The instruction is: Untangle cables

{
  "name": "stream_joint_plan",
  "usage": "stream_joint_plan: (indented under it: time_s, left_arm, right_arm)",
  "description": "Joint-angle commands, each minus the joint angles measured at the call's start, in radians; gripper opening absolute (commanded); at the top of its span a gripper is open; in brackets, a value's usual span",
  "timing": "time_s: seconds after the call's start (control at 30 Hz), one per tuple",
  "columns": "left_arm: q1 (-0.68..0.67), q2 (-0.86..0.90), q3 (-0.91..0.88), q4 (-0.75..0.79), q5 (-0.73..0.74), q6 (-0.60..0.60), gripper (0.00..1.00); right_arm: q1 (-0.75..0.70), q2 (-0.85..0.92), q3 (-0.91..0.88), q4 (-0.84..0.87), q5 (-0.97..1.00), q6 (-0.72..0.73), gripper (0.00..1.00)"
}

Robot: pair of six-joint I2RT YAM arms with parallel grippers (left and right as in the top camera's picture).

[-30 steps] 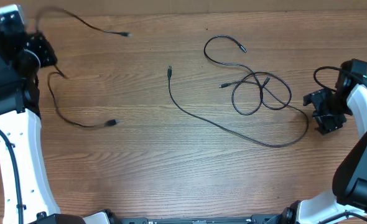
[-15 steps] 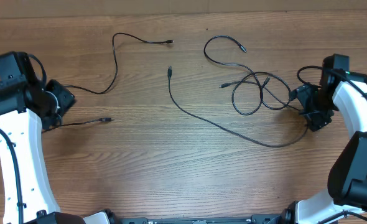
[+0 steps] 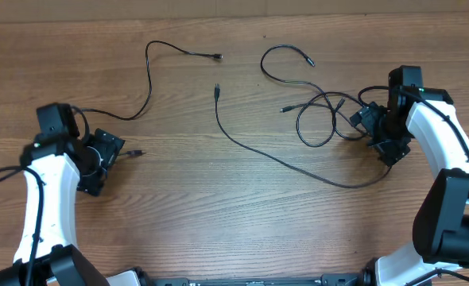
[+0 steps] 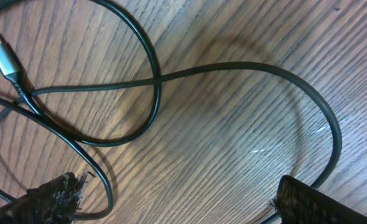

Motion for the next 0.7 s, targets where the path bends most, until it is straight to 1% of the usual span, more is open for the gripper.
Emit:
stream_joint_plan:
  time_s: [0.0, 0.17, 0.4, 0.53, 0.57, 0.67]
  left_arm:
    - [-0.014, -0.003, -0.073, 0.114, -0.049, -0.053, 0.88]
    - [-0.016, -0.003, -0.169, 0.273, -0.052, -0.053, 0.87]
    - [-0.021, -0.003, -0.276, 0.441, -0.073, -0.056, 0.84]
    - [-0.021, -0.003, -0.303, 0.530, -0.141, -0.056, 0.62]
    - [-0.021, -0.003, -0.303, 0.544, -0.146, -0.056, 0.59]
    - [-0.021, -0.003, -0.304, 0.573, -0.142, -0.056, 0.59]
  right_arm:
    - [0.008, 0.005, -0.014, 0.004, 0.024, -0.008, 0.99]
    - [0.009, 0.005, -0.039, 0.005, 0.024, -0.008, 0.99]
    - [0.009, 0.006, -0.064, 0.007, 0.023, -0.008, 1.00]
    - [0.009, 0.006, -0.064, -0.012, 0.020, -0.007, 1.00]
    - [0.009, 0.006, -0.064, -0.019, 0.020, -0.008, 1.00]
    - [0.009, 0.006, -0.064, -0.049, 0.020, -0.008, 1.00]
